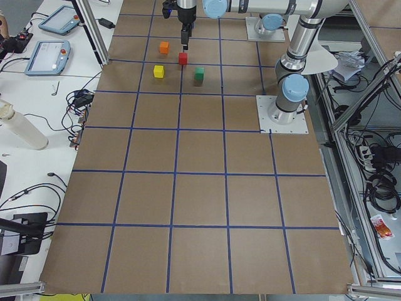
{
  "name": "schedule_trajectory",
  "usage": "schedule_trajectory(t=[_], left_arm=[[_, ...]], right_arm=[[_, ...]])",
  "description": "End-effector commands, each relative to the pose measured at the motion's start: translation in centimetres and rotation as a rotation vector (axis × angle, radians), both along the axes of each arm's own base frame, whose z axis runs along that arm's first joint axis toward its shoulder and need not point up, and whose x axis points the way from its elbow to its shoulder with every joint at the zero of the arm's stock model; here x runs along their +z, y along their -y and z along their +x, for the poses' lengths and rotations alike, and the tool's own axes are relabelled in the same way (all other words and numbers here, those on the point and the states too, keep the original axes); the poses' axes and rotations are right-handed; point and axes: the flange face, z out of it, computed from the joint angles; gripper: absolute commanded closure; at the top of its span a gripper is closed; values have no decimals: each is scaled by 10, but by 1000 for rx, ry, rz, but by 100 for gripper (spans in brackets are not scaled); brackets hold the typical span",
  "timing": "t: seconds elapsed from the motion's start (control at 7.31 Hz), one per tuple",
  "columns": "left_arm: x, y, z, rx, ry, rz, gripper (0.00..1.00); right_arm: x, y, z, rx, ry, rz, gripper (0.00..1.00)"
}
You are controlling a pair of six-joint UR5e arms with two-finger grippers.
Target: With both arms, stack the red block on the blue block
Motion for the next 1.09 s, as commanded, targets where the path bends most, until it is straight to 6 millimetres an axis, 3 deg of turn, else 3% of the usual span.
schedule_trajectory(t=[0.0,0.14,0.41,0.68,0.82,0.96], left_arm=[[0,0,-4,-3,1,-6,0],[3,-2,-4,-3,-2,-12,0],[7,-8,-3,-5,-1,-10,0],[14,-7,-1,-6,14,-29,0],[14,-6,2,3,-1,-27,0],[13,-9,0,1,-3,-23,0]], right_arm=[[-32,31,29,-25,86,1,0],[-43,56,51,4,122,-61,0],[-81,75,103,-33,122,-66,0],[-126,79,179,-13,116,-91,0],[-147,81,198,-17,75,-109,0],[-170,79,203,-10,5,-90,0]])
